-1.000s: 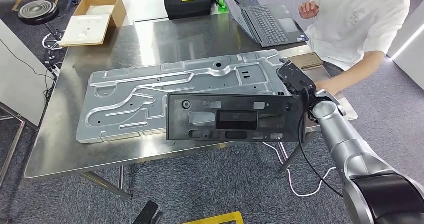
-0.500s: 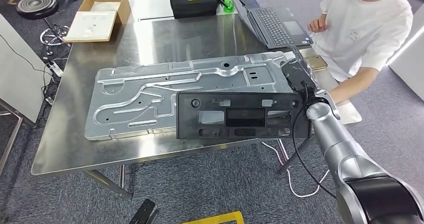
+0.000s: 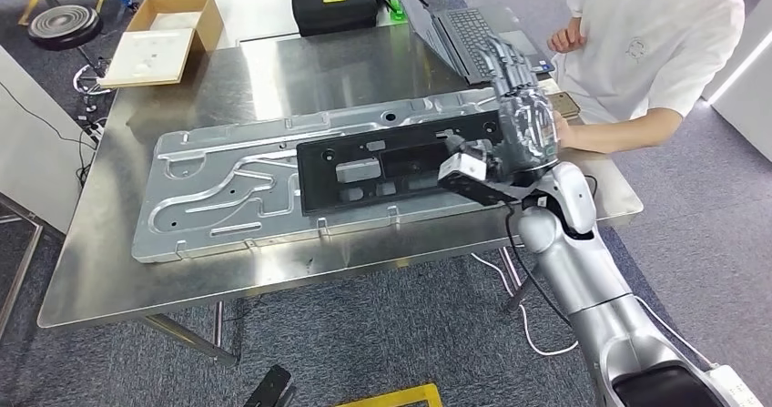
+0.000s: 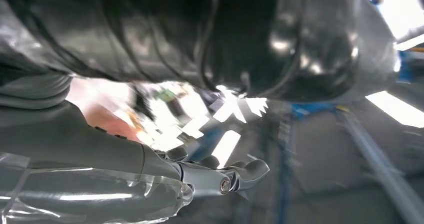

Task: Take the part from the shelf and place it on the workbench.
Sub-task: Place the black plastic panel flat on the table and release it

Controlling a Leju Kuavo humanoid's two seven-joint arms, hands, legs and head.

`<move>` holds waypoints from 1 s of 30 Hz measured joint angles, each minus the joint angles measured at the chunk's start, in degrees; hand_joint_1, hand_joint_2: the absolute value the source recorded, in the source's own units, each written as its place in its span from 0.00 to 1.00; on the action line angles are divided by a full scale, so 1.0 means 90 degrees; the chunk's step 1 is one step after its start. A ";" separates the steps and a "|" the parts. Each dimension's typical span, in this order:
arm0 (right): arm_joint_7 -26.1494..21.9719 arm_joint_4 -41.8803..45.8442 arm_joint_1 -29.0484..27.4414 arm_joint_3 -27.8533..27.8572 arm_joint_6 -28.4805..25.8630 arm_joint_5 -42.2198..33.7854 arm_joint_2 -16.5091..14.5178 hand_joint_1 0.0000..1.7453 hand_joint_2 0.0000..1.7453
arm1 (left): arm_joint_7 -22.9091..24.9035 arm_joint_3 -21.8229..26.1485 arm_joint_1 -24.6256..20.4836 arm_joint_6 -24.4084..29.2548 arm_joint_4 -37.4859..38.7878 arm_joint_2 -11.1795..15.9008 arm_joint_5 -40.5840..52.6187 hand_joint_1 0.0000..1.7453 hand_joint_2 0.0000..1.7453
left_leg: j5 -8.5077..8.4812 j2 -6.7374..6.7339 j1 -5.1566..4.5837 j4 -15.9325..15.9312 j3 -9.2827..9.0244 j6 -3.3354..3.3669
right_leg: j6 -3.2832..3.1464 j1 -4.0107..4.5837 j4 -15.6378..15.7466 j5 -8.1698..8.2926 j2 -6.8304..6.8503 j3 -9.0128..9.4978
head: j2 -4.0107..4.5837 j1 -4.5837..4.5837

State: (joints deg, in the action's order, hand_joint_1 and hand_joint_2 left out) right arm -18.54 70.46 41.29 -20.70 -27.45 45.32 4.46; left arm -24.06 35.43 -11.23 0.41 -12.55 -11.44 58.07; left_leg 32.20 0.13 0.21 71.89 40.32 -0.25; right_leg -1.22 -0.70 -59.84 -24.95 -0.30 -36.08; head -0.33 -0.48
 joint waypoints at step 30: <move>0.0757 0.1626 0.0188 -0.1787 -0.0401 0.2405 -0.0191 0.00 0.00 | 0.0015 0.0000 0.0007 -0.0013 0.0000 -0.0082 0.0079 0.00 0.00 | -0.0574 0.0150 0.0016 -0.1050 -0.0415 0.0007 | 0.0054 -0.0039 0.0020 -0.0094 0.0041 0.0130 | 0.0000 -0.0001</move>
State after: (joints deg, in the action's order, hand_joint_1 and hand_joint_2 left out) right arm -11.73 85.09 42.98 -36.78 -31.06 66.96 2.74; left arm -23.93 35.43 -11.17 0.30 -12.55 -12.18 58.78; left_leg 27.04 1.48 0.35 62.43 36.59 -0.19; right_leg -0.73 -1.05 -59.66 -25.80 0.07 -34.91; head -0.33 -0.49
